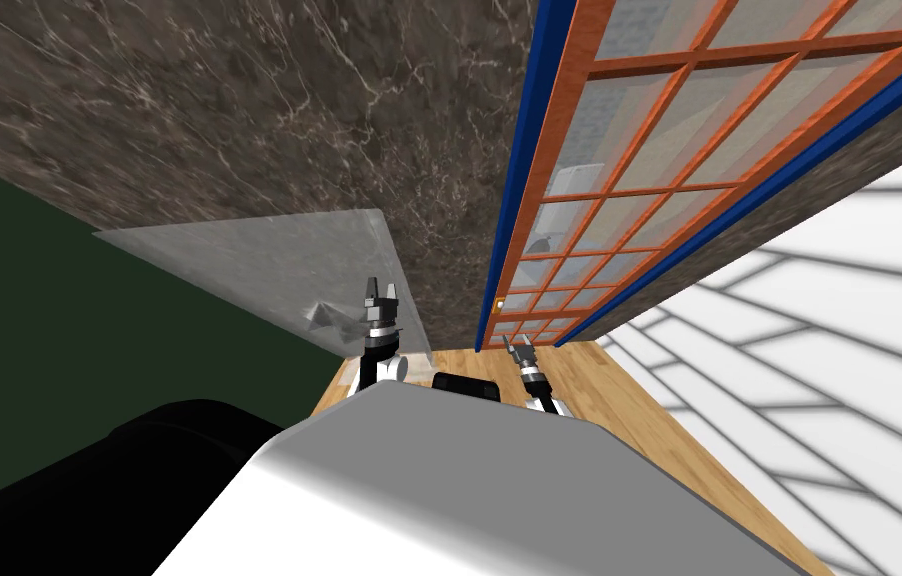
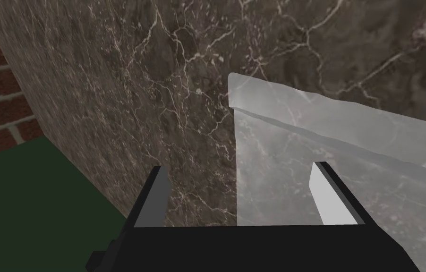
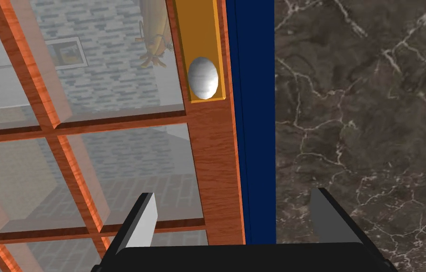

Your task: Pull the door open

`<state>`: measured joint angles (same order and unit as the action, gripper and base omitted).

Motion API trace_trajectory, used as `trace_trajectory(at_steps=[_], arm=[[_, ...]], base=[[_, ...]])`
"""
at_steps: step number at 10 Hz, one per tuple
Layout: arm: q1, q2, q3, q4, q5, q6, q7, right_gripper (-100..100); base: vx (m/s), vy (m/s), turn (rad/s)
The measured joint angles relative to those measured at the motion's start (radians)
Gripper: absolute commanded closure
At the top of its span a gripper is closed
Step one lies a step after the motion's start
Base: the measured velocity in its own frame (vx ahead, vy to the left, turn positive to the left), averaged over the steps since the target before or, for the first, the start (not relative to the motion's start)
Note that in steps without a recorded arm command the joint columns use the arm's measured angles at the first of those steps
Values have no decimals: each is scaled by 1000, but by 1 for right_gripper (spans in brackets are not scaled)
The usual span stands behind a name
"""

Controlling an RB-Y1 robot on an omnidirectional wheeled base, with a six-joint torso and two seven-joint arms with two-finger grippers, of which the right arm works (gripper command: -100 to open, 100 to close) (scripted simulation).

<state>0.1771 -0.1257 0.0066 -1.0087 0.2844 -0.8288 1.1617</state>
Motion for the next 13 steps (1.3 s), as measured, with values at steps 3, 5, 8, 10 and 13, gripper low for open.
trace_trajectory(at_steps=[3,5,8,10,13], arm=[[-13,1,0,50,9,-14,39,-100],[-22,-1,-1,89,14,-29,66,-100],[-52,-2,-6,126,17,-27,76,-100],[-85,6,-11,161,19,-20,87,-100],[-137,28,-18,214,19,-14,108,-100]], base=[[143,-24,-11],[131,-9,-9],[-18,-83,-89],[3,0,-88],[79,36,-42]])
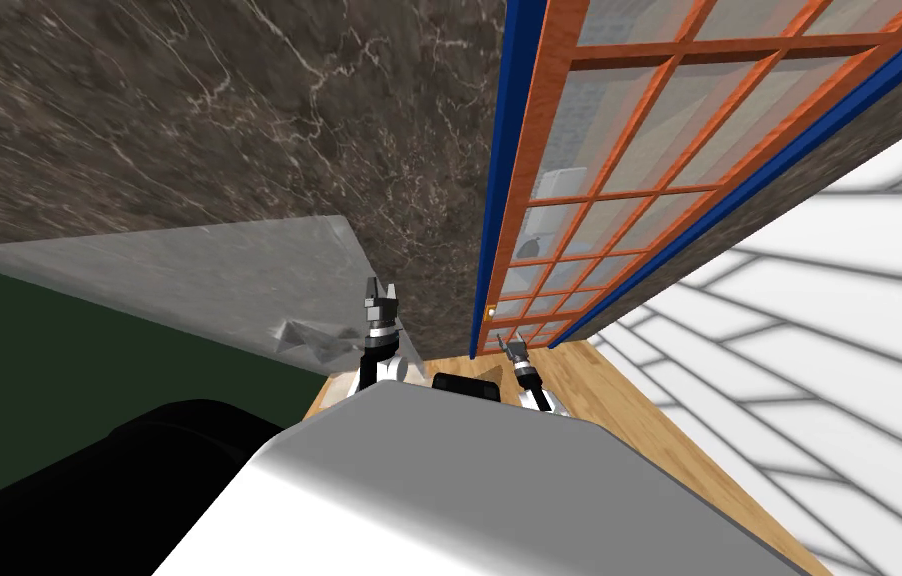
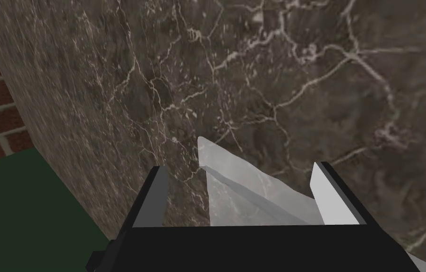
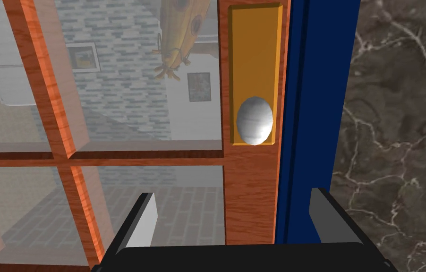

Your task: Pull the door open

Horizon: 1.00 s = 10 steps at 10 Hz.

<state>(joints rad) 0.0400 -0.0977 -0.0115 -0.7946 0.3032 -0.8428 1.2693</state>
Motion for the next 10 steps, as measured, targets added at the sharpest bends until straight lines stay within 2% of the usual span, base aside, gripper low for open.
trace_trajectory(at_steps=[1,5,7,8,10], arm=[[-22,13,-3,22,0,0,12,-100],[-68,48,-10,65,-3,-2,44,-100],[-62,60,-6,61,-1,3,49,-100],[-58,60,-6,64,-1,3,50,100],[-60,62,-4,62,0,2,49,100]], base=[[168,37,11],[183,2,86],[96,4,11],[-31,0,9],[-14,2,1]])
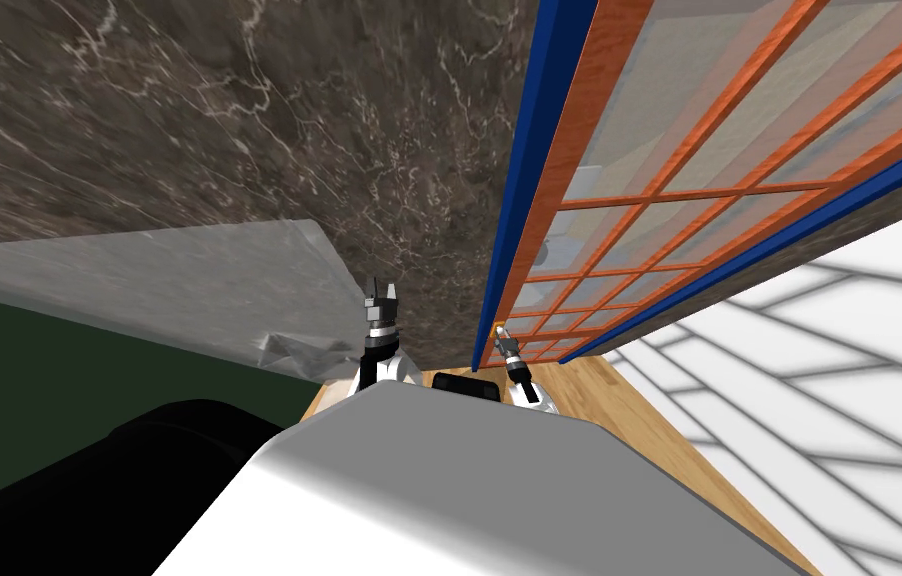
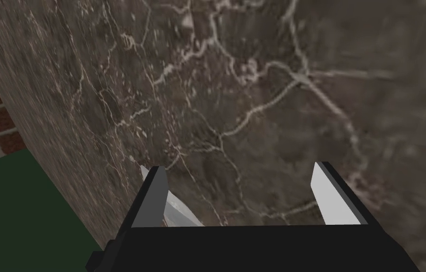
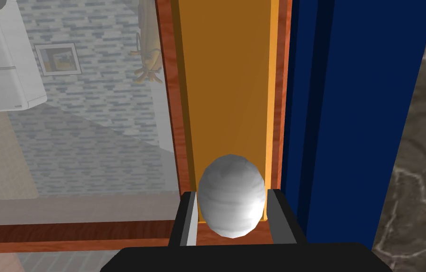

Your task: Pull the door open

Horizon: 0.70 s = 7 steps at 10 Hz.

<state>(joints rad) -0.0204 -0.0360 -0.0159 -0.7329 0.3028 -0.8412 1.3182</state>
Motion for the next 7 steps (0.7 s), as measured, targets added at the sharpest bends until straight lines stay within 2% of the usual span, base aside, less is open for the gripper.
trace_trajectory(at_steps=[3,4,7], arm=[[0,0,0,0,0,0,0,100],[0,0,0,0,0,0,0,100],[-1,-7,-5,-2,-18,-4,-53,100]], base=[[0,0,0],[-43,-28,142],[-58,-37,145]])
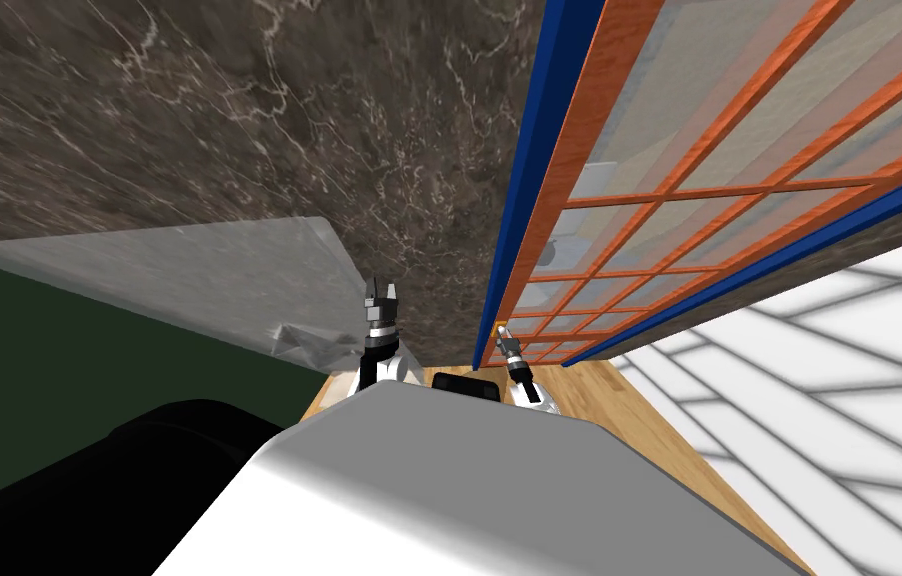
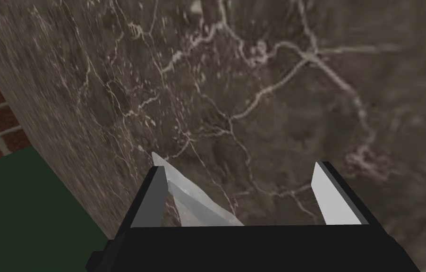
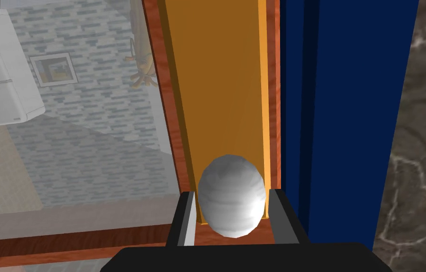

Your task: Pull the door open

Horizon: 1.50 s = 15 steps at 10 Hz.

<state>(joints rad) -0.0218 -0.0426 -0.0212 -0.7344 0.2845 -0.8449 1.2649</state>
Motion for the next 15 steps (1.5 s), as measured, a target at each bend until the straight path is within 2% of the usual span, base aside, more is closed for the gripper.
trace_trajectory(at_steps=[3,13,15], arm=[[4,-7,-6,-4,-25,-1,-76,100],[16,-31,-23,-13,-104,-4,-308,100],[16,-36,-29,-7,-129,-6,-359,100]], base=[[-71,-38,173],[-49,-14,115],[-51,1,87]])
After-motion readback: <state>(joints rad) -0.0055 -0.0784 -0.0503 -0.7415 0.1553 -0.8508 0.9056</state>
